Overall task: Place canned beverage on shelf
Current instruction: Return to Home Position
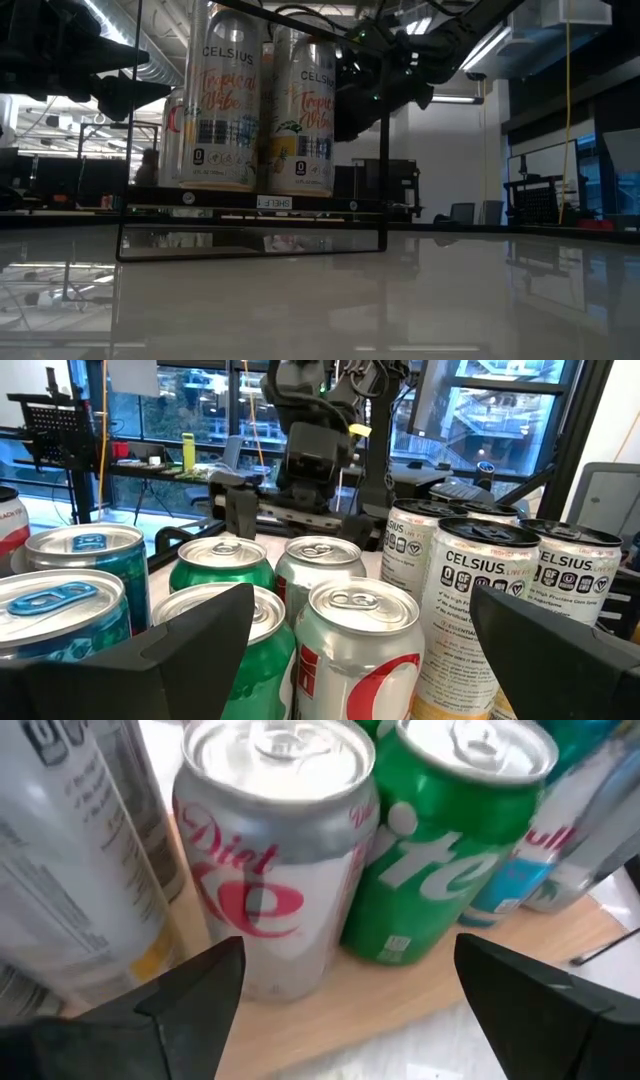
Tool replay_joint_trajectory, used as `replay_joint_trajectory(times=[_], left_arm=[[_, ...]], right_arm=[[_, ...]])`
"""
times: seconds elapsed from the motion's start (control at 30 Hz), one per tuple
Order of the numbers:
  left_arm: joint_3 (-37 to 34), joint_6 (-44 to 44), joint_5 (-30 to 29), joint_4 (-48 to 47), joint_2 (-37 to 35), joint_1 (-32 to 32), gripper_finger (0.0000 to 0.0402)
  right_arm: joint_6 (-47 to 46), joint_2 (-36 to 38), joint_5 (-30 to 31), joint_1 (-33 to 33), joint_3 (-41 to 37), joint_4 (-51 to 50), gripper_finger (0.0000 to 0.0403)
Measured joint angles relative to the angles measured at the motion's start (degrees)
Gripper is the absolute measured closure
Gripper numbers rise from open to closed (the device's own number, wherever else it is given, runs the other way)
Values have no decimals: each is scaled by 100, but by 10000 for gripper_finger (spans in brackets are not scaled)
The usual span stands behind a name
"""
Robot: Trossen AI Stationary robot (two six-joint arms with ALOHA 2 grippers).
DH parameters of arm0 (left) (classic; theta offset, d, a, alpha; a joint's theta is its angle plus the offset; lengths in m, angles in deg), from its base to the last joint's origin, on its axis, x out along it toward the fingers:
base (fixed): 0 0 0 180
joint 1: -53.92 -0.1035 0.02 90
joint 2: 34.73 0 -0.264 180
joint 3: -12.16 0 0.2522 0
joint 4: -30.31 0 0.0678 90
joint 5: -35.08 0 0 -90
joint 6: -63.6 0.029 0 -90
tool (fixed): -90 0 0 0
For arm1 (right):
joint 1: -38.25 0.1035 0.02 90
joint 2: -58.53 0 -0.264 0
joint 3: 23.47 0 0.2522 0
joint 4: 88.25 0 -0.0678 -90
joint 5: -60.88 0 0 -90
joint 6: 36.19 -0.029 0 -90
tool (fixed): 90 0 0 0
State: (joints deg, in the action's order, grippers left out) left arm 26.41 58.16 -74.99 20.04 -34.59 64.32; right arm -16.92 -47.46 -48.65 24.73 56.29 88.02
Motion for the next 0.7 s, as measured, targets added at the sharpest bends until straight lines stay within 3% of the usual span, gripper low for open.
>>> replay_joint_trajectory(times=[0.2, 0.43, 0.57, 0.7], left_arm=[[0, 0, 0, -2, 0, 1, 40], [0, 1, -22, 0, 0, 2, 40], [0, -1, -21, -1, 0, 2, 40], [0, -1, -22, -2, 0, 2, 40]], right_arm=[[42, 228, 167, -39, -6, -337, 47], [489, 1042, 456, -214, -6, -1269, 60], [658, 1603, 455, -412, -6, -1650, 111], [658, 2161, 455, -654, -4, -2276, 192]])
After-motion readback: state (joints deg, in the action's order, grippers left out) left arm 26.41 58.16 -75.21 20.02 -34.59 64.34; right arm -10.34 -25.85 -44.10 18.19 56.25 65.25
